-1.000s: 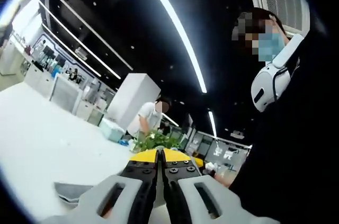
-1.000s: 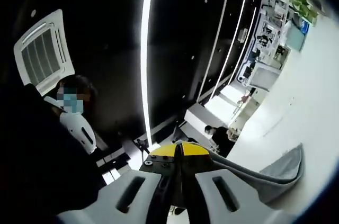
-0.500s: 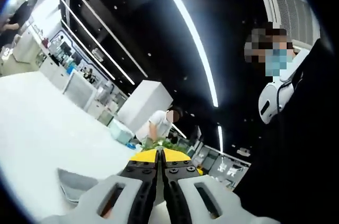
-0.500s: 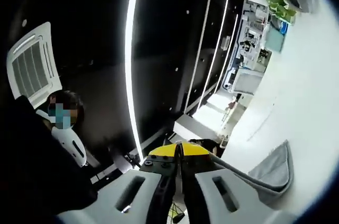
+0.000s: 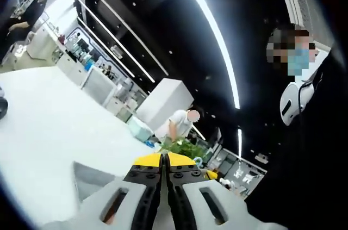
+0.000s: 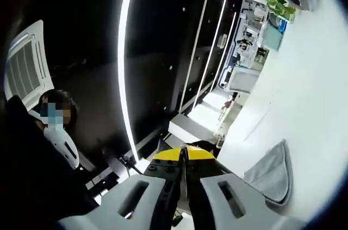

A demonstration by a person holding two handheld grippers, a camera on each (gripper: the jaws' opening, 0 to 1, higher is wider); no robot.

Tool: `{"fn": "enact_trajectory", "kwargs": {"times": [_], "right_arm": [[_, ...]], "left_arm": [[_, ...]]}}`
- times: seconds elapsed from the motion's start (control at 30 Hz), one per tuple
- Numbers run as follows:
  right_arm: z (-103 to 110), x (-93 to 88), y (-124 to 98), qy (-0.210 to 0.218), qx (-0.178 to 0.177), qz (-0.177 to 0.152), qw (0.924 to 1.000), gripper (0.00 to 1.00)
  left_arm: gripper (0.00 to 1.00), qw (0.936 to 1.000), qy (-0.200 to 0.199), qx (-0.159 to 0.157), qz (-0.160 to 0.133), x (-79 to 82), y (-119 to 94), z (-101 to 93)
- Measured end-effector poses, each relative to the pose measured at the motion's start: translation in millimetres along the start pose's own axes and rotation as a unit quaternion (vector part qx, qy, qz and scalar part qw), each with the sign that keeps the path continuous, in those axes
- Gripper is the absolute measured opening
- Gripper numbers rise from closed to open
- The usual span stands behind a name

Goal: Fold the towel on the table until its edges align and the towel forms a compact rectangular stack.

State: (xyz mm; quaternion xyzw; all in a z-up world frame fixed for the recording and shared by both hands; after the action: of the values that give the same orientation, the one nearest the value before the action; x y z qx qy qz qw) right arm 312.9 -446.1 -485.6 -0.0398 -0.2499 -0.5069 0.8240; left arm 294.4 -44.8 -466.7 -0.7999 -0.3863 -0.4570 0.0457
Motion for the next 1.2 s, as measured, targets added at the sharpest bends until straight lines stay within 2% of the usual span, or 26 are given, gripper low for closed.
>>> {"fn": "enact_trajectory", "kwargs": {"times": [0.03,0.1,0.4,0.97,1.2], "right_arm": [[-2,-1.0,2,0.003,-0.003,0.004,1.0,0.0],[-4,-2.5,4,0.0,-0.01,0.009,0.9999,0.0],[-18,-1.6,14,0.007,-0.036,0.009,0.9993,0.0],[-44,-2.8,31,0.017,-0.076,0.028,0.9965,0.0],[-52,-4.7,40,0.017,-0.091,0.036,0.9951,0.0]], "left_arm": [[0.02,0.9999,0.005,0.016,0.0,-0.5,0,3.2],[0.02,0.9996,0.01,0.025,-0.002,-1.0,2,4.0],[0.02,0.9989,0.005,0.047,-0.002,-6.0,7,10.2],[0.02,0.9976,-0.006,0.067,0.018,-10.9,20,40.0],[0.02,0.9965,-0.02,0.081,0.011,-14.7,21,51.2]]}}
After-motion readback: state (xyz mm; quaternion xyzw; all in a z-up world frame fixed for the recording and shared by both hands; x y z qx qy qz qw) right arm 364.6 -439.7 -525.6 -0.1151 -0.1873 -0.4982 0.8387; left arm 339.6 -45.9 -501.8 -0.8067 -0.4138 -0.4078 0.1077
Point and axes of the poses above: the point that each gripper's makers call its tool centre point, and the gripper's own axes: y roughly forward along the fingers, z roughly to its left, x roughly out of its top, the point moved 6 cm from there along -y, roughly backward along the fingers, and after that the axes turned 11 degrees about -x, right-handed, at the moved point
